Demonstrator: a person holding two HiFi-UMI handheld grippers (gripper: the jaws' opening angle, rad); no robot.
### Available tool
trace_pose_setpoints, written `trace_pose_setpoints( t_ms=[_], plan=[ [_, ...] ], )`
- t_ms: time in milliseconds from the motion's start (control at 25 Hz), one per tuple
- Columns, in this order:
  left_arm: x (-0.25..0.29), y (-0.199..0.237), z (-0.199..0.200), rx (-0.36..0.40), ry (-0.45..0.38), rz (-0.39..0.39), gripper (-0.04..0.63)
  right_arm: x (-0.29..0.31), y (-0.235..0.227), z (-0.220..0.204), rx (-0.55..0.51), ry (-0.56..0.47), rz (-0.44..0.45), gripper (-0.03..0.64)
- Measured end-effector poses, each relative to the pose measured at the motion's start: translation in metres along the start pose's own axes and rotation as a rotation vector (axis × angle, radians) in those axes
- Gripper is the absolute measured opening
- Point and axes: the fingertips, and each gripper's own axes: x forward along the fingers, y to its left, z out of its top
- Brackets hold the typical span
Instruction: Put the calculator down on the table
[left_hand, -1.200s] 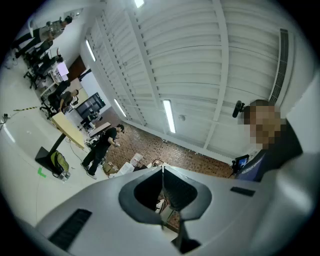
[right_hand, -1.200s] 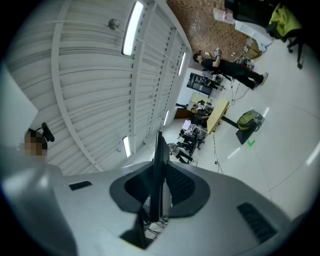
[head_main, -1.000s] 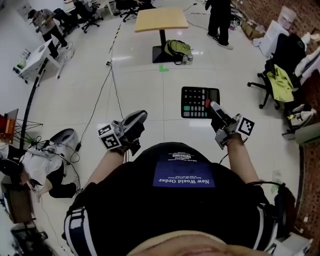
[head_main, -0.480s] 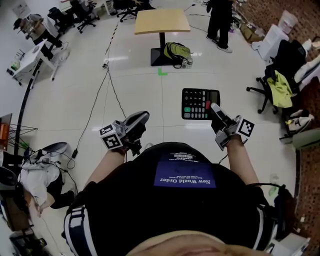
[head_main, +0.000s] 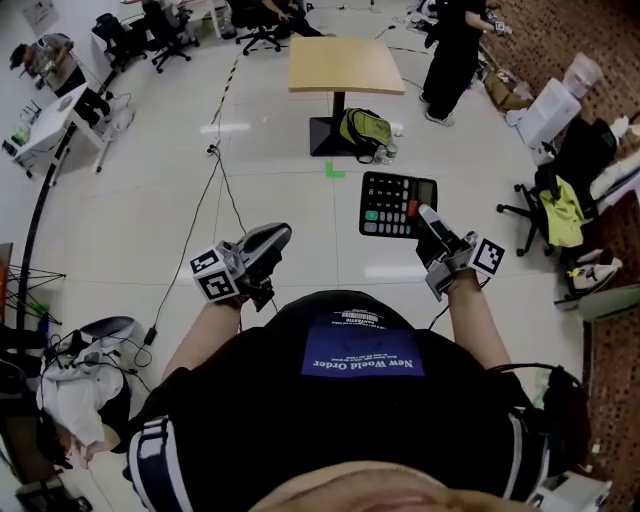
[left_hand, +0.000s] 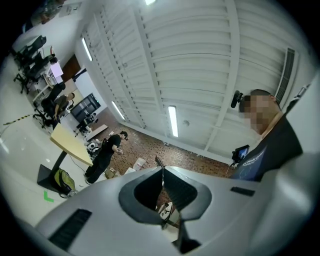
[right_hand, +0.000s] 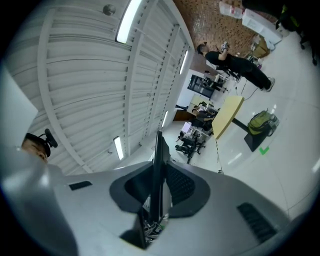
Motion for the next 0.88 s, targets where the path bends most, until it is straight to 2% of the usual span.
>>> trace_pose_setpoints(
  t_ms=[240,400,640,880],
  plan=[
    [-0.001,0.054,0.02,0.005,-0.009,0.054,0.016,0.055,-0.032,0.014,0.031,0.038,-0.013,0.049],
    [0.015,0.096,0.03,0.012,0.005,0.113,0.006,0.086,-0.067,0.04,0.05,0.054,-0.013,0.049],
    [0.077,0.165,0.055,0.066,-0.012,0.185,0.006,0.143,-0.132,0.113,0.056,0.11,0.047,0.049],
    [0.155,0.227,0.091,0.096,-0.055,0.245,0.006,0.205,-0.184,0.193,0.045,0.213,0.102,0.049]
  ],
)
